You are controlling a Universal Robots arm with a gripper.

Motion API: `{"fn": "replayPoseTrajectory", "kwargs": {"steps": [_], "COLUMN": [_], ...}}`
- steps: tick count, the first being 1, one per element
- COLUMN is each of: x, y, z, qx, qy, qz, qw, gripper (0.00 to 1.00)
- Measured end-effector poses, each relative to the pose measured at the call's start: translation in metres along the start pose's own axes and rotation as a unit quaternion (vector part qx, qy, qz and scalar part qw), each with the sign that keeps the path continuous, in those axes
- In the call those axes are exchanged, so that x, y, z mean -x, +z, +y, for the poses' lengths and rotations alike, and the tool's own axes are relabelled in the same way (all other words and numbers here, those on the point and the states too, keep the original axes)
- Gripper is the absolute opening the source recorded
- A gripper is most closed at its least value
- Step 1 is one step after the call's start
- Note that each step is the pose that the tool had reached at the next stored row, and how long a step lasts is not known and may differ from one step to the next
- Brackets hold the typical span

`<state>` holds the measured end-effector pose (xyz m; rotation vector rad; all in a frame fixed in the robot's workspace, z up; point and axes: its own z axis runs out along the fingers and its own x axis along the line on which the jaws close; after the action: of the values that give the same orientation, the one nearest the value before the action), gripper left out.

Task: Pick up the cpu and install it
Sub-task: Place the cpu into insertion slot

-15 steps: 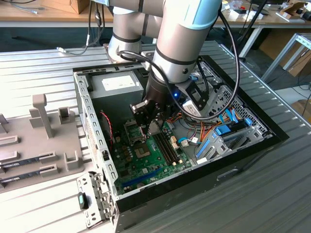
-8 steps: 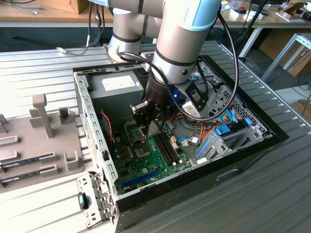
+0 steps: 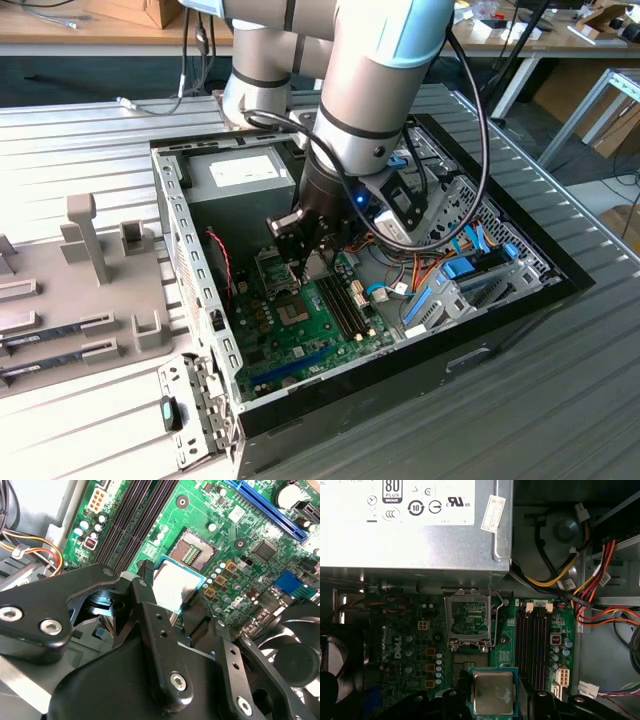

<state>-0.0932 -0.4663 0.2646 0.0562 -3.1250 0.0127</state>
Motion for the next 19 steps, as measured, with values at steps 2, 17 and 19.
{"fn": "replayPoseTrajectory", "kwargs": {"steps": [2,17,19], "x": [0.0000,0.0001,0.0001], "y": [0.0006,0.0063,0.0068], "z": [0.0000,0.0001,0.0000], "qx": [0.0000,0.0000,0.0000], "qy": [0.000,0.000,0.000], "qz": [0.0000,0.0000,0.0000], "qw": [1.00000,1.00000,1.00000], "gripper": [0.47,0.47,0.47]}}
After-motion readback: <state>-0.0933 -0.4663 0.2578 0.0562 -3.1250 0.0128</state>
